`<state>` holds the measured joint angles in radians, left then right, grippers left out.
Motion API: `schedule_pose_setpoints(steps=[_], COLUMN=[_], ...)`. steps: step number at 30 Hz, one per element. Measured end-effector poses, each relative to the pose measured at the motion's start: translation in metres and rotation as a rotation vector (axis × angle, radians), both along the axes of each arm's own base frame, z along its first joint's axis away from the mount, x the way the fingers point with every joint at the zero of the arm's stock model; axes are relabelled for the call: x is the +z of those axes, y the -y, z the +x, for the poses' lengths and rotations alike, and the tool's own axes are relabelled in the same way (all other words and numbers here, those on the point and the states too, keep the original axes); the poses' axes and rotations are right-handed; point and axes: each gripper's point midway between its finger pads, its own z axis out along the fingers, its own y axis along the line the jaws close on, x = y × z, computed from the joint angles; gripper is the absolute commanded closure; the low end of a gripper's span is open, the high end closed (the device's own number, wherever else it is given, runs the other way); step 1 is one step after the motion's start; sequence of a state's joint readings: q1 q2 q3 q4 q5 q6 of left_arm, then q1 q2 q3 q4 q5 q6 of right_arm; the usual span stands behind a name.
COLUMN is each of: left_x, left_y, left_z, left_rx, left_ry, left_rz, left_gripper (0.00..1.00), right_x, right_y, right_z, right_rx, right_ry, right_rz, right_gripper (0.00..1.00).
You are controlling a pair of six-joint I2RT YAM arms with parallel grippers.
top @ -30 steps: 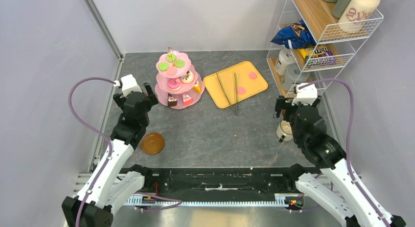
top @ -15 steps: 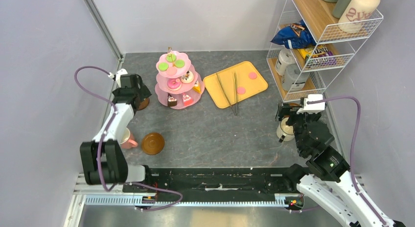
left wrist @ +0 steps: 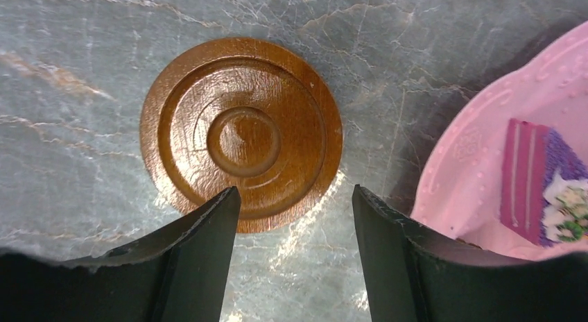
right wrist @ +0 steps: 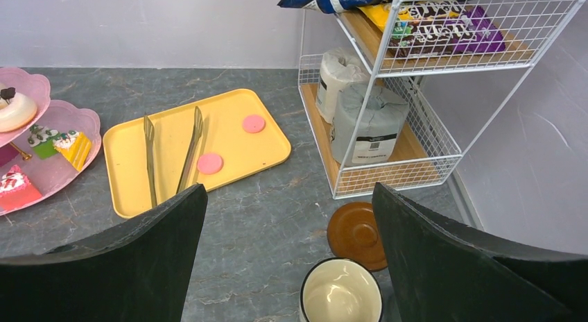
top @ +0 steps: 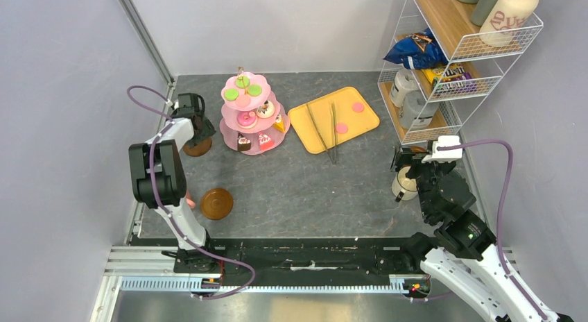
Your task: Serve the afternoon tea
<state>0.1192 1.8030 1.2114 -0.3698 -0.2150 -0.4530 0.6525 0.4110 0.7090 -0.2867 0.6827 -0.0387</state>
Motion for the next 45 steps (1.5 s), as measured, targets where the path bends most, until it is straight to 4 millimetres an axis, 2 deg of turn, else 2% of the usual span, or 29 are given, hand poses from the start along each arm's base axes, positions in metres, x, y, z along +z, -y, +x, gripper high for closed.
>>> schedule_pose_setpoints(steps=[6, 9, 18, 32, 36, 42, 45], left_x=[-0.028, -0.028, -0.029, -0.028, -0.026, -0.015, -0.02], left_y=[0.0, 0.001, 0.002, 0.011, 0.01, 0.004, 0.003], left_z=[-0.005, -0.005, -0.007, -0.039, -0.042, -0.022, -0.012], left_rx=[-0.001, -0.004, -0.006, 0.006, 0.002, -0.008, -0.014], left_ry=[-0.079, -0.079, -0.073, -0.084, -0.106, -0.081, -0.086], left_rz=[-0.022, -0.03, -0.044, -0.077, -0.073, -0.045, -0.044], left_gripper=[0.32, 0.4, 0.44, 0.43, 0.37, 0.32, 0.32], right_x=[0.001, 0.001, 0.001, 0.008, 0.008, 0.007, 0.007], right_y=[0.0, 0.0, -0.001, 0.002, 0.001, 0.001, 0.001], right_z=[0.0, 0.0, 0.0, -0.005, -0.005, -0.005, -0.005], right_rx=[0.0, 0.001, 0.006, 0.008, 0.012, 0.013, 0.013], right_ry=[0.004, 0.005, 0.01, 0.043, 0.042, 0.041, 0.039], right_rz=[-0.004, -0.005, -0.007, 0.019, 0.018, 0.017, 0.016], right_gripper=[0.03, 0.03, 0.03, 0.03, 0.03, 0.03, 0.03])
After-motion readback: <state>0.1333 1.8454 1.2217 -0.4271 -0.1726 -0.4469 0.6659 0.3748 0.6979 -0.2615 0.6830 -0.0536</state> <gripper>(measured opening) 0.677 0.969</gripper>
